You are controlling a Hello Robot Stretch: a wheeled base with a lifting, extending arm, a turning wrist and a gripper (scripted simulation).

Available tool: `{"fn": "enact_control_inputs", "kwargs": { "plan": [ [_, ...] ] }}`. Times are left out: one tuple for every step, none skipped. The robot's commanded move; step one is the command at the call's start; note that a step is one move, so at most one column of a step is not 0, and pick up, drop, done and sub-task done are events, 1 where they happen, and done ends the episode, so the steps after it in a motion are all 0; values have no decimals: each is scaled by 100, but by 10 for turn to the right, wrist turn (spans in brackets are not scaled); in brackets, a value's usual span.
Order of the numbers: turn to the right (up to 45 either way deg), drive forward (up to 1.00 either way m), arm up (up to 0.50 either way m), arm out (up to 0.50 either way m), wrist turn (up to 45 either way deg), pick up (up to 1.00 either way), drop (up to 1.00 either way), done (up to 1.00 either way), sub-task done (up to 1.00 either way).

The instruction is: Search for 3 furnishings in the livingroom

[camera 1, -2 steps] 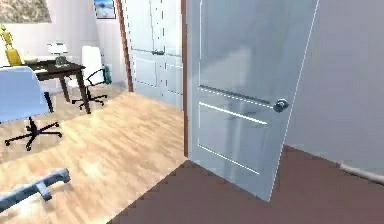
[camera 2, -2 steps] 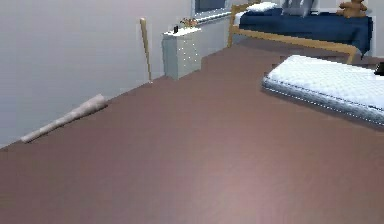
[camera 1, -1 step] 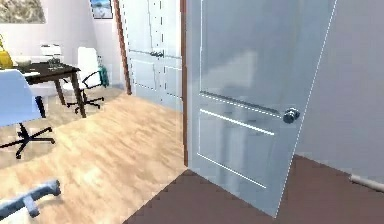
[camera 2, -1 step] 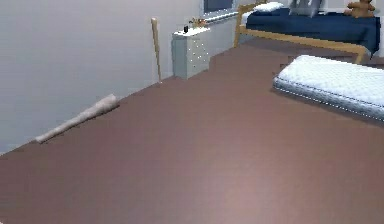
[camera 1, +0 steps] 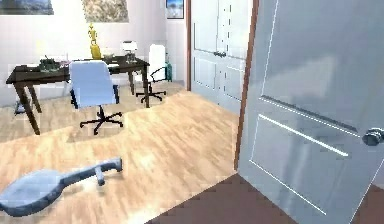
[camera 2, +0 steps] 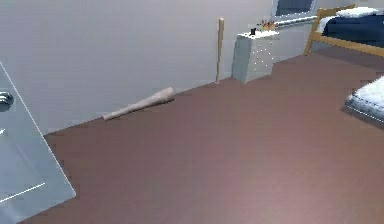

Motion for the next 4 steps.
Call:
{"fn": "enact_control_inputs", "kwargs": {
  "plan": [
    [0,100,0,0,0,0,0,0,0],
    [-30,0,0,0,0,0,0,0,0],
    [0,80,0,0,0,0,0,0,0],
    [-450,0,0,0,0,0,0,0,0]
  ]
}}
